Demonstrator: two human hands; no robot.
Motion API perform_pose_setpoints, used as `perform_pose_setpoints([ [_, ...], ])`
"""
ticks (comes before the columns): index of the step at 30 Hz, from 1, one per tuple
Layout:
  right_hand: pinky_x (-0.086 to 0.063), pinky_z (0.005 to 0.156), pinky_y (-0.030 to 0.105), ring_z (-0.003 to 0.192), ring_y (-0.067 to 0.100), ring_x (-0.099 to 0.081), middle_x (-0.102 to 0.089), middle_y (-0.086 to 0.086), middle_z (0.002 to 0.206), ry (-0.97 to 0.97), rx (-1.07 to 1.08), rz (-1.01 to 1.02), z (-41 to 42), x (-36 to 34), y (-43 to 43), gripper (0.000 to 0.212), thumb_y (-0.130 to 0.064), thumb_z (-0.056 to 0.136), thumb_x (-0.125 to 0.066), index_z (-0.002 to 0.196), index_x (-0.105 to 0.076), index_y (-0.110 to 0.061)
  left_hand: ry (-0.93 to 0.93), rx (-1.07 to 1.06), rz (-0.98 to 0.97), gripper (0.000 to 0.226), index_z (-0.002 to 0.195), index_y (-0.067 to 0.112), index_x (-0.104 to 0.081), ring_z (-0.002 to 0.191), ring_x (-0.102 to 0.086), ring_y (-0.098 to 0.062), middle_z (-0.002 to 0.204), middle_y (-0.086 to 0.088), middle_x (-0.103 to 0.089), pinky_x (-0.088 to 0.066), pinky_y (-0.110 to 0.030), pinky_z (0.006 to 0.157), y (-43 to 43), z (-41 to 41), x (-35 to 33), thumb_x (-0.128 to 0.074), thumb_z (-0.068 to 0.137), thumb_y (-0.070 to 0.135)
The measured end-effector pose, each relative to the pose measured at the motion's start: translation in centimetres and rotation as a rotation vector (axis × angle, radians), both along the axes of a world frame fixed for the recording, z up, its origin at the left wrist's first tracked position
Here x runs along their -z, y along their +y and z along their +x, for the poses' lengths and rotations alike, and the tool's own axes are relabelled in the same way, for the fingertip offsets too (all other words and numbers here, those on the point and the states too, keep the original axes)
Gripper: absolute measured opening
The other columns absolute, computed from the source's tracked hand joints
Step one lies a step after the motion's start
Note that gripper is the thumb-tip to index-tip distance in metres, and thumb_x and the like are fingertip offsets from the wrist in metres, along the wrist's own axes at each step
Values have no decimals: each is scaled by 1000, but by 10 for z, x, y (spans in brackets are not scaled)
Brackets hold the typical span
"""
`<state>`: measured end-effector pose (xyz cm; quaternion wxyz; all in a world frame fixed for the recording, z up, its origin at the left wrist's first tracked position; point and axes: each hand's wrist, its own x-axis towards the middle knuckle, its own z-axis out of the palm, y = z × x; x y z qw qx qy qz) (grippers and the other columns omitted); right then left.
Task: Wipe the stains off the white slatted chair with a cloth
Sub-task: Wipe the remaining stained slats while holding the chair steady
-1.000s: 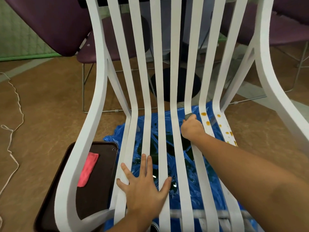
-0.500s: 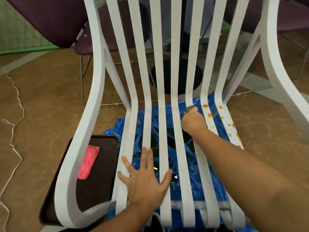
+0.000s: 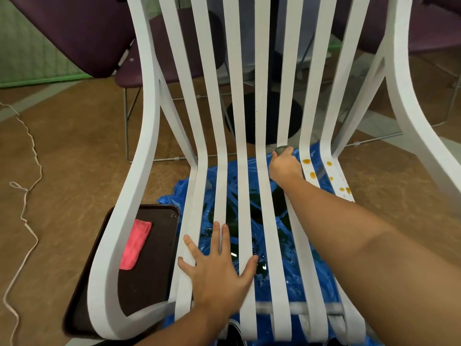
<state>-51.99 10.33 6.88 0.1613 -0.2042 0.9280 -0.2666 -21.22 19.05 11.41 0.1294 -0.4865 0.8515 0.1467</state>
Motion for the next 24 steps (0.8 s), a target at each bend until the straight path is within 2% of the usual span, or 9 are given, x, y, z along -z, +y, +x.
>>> perform_pose_setpoints([
  [4,-42,67,38,99,38,-63,-63,21,112,-9,-6,9,1,-5,0,37,-41,105,-34,121,-34,-8,10,-2,-17,98,158,35,20,147,26,-49,163,18,29,-6,-72,113,0,-1,1,-8,82,90],
  [9,-41,74,39,111,38,-60,-61,20,123,-67,-13,30,11,-7,14,43,-39,104,-37,133,-34,-7,5,-6,-27,99,159,34,18,147,24,-50,165,16,25,-9,-73,113,1,0,4,-7,82,90],
  [18,-40,65,37,92,33,-62,-64,17,106,-12,-19,46,68,-12,81,34,-38,105,-37,120,-38,-8,4,-8,-41,97,161,32,14,147,20,-51,167,15,22,-10,-73,113,3,-2,0,-13,85,87],
  [21,-39,63,36,81,28,-58,-65,16,103,4,-23,58,89,-17,106,33,-38,104,-38,119,-39,-8,13,-7,-53,97,161,32,12,148,18,-52,168,14,18,-10,-73,112,5,-1,0,-13,85,87],
  [24,-39,64,36,85,29,-58,-63,14,107,-17,14,82,110,-22,129,35,-40,103,-40,121,-39,-10,23,-6,-59,97,161,31,11,148,17,-52,168,12,16,-10,-74,112,4,-2,0,-14,85,87],
])
